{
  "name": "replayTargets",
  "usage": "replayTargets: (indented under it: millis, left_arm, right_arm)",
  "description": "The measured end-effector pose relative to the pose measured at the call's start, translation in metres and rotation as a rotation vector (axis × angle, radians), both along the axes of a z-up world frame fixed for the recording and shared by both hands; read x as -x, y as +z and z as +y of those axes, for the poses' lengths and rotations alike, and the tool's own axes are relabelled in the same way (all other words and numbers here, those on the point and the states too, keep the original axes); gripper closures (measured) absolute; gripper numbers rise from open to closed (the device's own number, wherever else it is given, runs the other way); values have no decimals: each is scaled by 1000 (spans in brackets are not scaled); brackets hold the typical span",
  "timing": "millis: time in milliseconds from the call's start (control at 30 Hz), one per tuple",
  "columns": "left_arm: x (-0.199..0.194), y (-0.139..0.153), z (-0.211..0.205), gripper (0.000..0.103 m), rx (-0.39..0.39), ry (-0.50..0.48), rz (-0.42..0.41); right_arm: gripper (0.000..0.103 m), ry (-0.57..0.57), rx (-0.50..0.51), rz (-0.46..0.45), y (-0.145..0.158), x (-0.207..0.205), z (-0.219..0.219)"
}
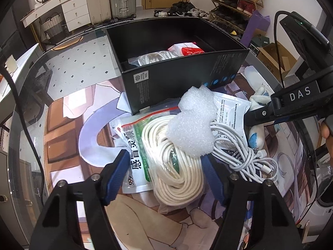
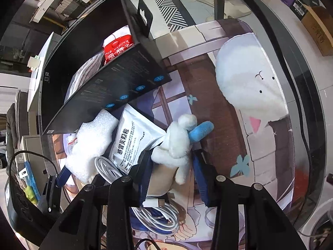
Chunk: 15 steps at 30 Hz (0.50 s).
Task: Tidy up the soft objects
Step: 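Close the right tool on the white plush toy while the left tool grasps the bagged white rope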
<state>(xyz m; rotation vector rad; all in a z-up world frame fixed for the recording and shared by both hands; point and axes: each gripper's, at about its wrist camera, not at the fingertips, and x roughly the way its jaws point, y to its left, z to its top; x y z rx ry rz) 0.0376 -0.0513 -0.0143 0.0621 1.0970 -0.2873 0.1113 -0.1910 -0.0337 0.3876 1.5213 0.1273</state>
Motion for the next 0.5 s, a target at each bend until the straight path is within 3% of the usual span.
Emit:
replayTargets:
  millis: [100, 333, 500]
  left_arm:
    - [-1, 0, 1, 41, -6, 4, 8]
    - [2, 4, 11, 63, 0, 1, 28]
    - [4, 9, 20, 73, 20, 13, 33]
  right_arm:
    - [72, 0, -16, 7, -1, 0, -1]
    - [73, 18, -28, 18, -6, 6, -17]
    - [73, 75, -17, 23, -3, 9, -24]
